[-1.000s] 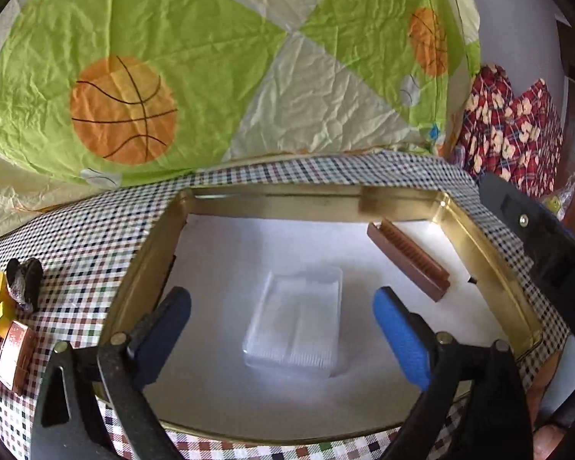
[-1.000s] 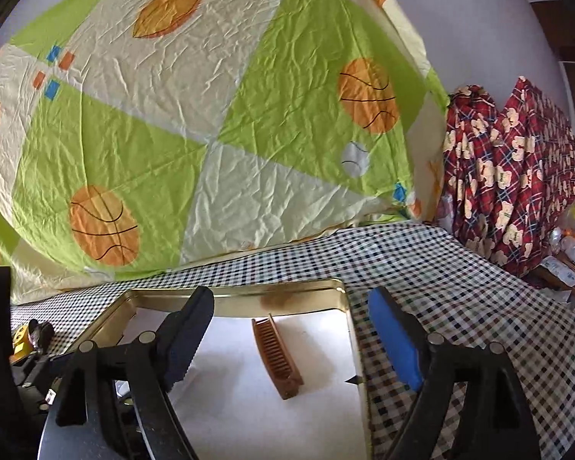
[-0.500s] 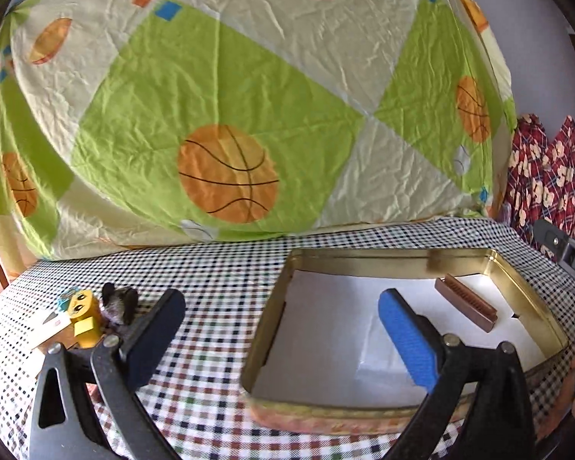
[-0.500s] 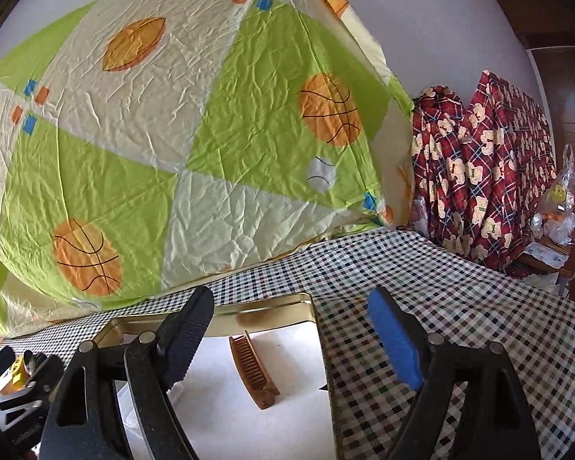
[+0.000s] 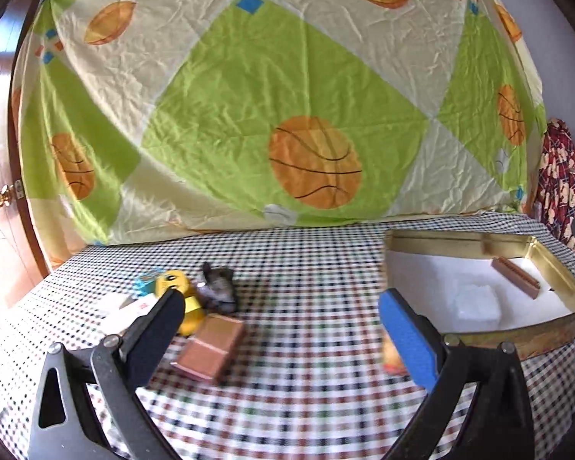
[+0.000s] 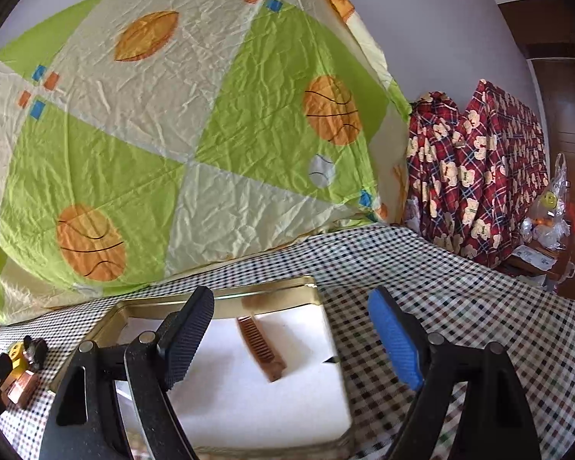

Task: Organize rigid objects
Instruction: 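Move both tools back toward the remaining items on the table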

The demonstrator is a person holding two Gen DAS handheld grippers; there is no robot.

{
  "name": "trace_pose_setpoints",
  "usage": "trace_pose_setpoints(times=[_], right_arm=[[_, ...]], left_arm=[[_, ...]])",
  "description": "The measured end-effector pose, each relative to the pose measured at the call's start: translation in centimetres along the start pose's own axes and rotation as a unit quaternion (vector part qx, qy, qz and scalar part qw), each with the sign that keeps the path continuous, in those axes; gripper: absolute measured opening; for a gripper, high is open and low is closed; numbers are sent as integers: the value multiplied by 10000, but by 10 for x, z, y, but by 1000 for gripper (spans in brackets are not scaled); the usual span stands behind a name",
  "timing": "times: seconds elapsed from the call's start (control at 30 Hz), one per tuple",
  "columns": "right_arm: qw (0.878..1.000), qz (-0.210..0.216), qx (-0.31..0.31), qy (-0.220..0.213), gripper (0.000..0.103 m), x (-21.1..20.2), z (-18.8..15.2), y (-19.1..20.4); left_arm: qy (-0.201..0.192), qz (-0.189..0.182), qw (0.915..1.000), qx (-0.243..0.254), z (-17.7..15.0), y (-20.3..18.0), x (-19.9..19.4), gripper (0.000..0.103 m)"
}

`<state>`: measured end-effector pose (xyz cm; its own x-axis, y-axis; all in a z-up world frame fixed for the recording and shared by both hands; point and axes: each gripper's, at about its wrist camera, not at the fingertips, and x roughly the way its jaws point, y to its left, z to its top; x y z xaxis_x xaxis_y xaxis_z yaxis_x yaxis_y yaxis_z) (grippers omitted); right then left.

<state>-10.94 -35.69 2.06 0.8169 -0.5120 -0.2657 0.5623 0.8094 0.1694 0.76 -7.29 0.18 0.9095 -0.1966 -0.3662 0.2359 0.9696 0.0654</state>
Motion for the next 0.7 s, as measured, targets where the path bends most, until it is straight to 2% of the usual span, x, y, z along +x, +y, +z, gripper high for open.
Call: trace_pose_setpoints(times=[0.17,0.33,0.47,0.7], right_arm=[[9992,388,90,107,85,-10,-11,32],[9967,779,58,208,85,-16,-22,72],[9926,1149,-34,396,85,-20,-33,110],[9800,1804,-366,761,85,-23,-54,195]], left_arm=[[163,232,9991,-303,-5,46,3,102],[417,421,9975,-394,-10,86,11,102],[869,291,9951,-375,-16,115,22,102],[1467,164,9867,-679,-27,148,38,102]])
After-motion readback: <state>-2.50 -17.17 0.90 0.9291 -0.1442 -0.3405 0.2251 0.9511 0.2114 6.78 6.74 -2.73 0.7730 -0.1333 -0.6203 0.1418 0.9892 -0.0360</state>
